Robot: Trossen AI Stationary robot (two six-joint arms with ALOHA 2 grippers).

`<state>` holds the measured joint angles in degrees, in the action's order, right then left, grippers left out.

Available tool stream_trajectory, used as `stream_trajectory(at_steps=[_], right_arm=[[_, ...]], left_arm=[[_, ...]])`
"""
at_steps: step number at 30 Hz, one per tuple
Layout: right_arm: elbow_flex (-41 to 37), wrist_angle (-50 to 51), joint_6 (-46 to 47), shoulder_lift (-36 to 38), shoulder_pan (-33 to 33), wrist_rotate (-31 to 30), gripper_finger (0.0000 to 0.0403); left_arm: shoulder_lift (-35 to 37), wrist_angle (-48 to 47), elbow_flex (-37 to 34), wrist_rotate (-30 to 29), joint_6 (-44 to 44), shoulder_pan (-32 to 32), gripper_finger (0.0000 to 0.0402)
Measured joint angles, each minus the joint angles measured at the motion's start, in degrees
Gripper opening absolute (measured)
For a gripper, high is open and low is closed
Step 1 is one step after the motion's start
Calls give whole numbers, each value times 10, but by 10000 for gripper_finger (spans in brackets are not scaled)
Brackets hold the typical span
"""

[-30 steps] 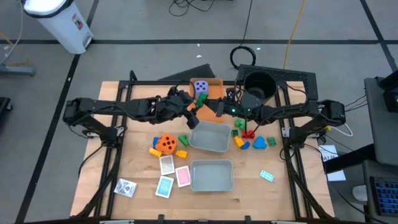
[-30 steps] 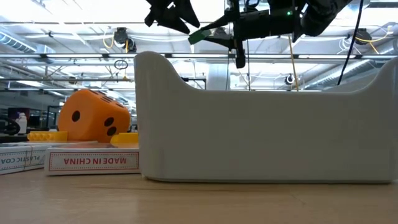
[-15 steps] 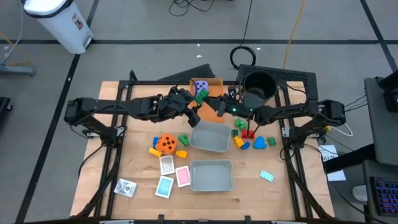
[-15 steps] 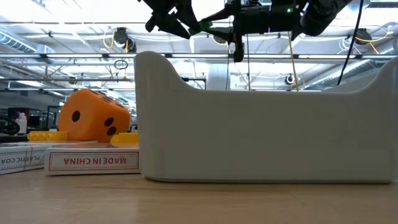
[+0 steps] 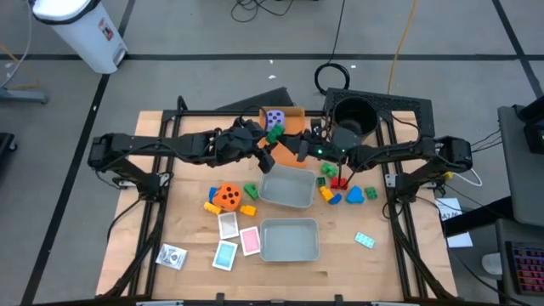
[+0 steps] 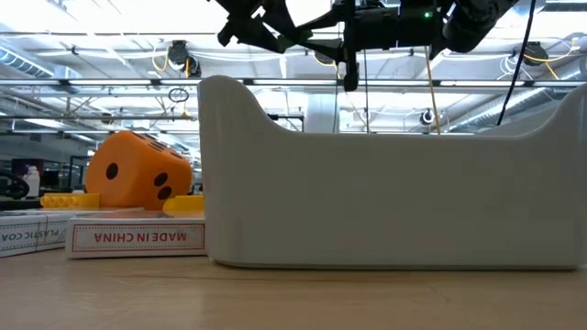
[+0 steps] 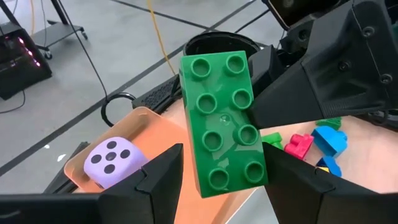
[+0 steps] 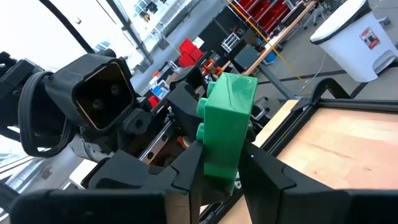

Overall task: Pick & Place Toys
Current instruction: Put the green game piece into the top gray bin

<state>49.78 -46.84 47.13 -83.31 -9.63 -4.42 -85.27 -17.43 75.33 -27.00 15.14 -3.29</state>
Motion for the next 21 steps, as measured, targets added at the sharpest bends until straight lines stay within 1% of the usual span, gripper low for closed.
stream_trajectory(at_steps=[7,9,13,14,21], right_arm=[[0,0,1,0,0,0,82],[0,0,1,0,0,0,82],[0,1,2,0,0,0,82],[0,2,2,0,0,0,82],[0,1,2,0,0,0,82]], left_arm=[[0,0,0,0,0,0,207],[0,0,0,2,2,0,192],[0,-2,0,3,3,0,147],[0,-3,0,5,3,0,141],[1,-5,0,13,1,-2,144]])
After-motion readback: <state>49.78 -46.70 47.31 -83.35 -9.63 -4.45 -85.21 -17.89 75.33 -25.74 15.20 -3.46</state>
